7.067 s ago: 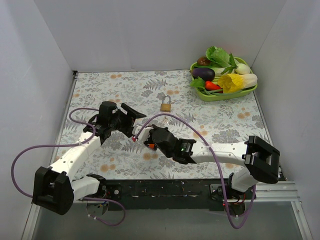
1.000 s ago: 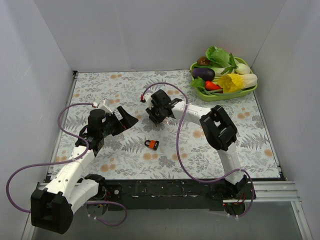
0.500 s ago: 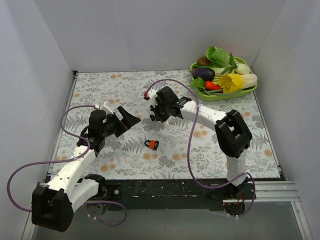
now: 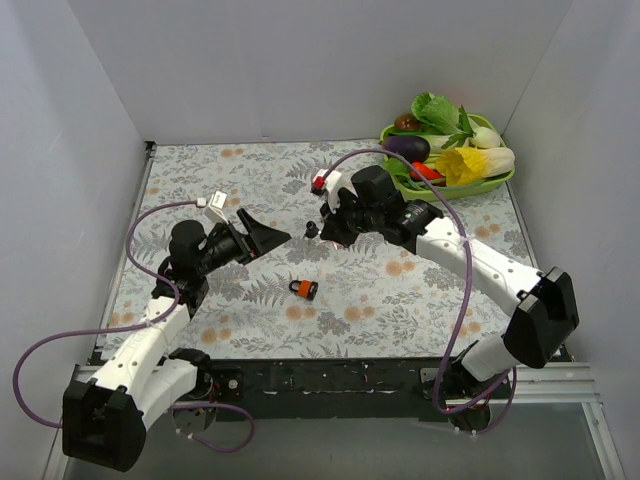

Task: Unlock with the key

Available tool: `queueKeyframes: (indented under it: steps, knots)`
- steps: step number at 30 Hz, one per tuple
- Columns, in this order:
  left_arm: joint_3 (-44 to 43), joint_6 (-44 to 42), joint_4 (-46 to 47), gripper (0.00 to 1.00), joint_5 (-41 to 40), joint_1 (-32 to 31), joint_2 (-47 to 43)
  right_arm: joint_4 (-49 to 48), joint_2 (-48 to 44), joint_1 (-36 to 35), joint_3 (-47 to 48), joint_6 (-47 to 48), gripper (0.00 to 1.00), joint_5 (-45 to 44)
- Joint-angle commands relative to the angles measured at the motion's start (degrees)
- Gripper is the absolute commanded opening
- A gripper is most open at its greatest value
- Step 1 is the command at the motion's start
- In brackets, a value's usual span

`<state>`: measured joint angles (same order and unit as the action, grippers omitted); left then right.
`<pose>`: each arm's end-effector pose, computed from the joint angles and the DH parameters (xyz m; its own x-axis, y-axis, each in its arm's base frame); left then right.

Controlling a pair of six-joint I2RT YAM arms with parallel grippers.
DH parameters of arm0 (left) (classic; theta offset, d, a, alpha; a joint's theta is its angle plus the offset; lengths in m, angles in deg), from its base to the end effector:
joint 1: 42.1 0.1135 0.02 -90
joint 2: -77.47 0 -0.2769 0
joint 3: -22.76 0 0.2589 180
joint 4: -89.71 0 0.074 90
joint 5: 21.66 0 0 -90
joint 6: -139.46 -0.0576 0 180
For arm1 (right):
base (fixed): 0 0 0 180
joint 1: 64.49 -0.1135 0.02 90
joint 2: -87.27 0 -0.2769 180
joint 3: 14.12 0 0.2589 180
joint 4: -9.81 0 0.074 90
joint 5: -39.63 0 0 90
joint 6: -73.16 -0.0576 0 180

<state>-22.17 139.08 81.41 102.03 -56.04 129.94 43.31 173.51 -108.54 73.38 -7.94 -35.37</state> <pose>0.2109 -0.0853 0.2658 -0.7201 -0.6785 0.1450 -0.2601 0.0703 -0.9630 0.2558 0.2682 0.3263 -0.2506 -0.4503 -0.8570 -0.8783 0.4781 0.0056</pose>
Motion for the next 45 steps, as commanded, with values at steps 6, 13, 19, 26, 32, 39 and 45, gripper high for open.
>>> queueKeyframes:
  steps: [6, 13, 19, 26, 32, 39, 45]
  knots:
    - [1.5, -1.1, 15.4, 0.98, 10.5, 0.4, 0.2, 3.1, -6.9, -0.2, 3.2, -4.2, 0.01, 8.6]
    - [8.6, 8.0, 31.2, 0.93, 9.5, -0.6, 0.5, -0.3, -9.9, -0.2, 4.3, -8.5, 0.01, 10.8]
    - [8.9, 8.4, 36.0, 0.89, 5.1, -5.7, 1.2, -2.1, -10.6, -0.2, 5.5, -11.4, 0.01, 11.3]
    - [7.5, 7.4, 39.5, 0.85, 1.6, -10.0, 4.9, -4.7, -11.6, -0.2, 4.9, -14.5, 0.01, 12.9]
    - [6.0, 6.4, 40.7, 0.78, -0.7, -11.3, 6.4, -6.0, -12.1, -0.2, 4.3, -16.1, 0.01, 13.7]
    - [5.6, 8.1, 45.3, 0.69, -1.9, -11.8, 8.5, -6.8, -12.2, -0.2, 3.9, -17.2, 0.01, 14.2]
    - [4.9, 9.5, 48.0, 0.57, -2.8, -12.7, 9.1, -6.7, -12.2, -0.2, 3.1, -17.2, 0.01, 12.8]
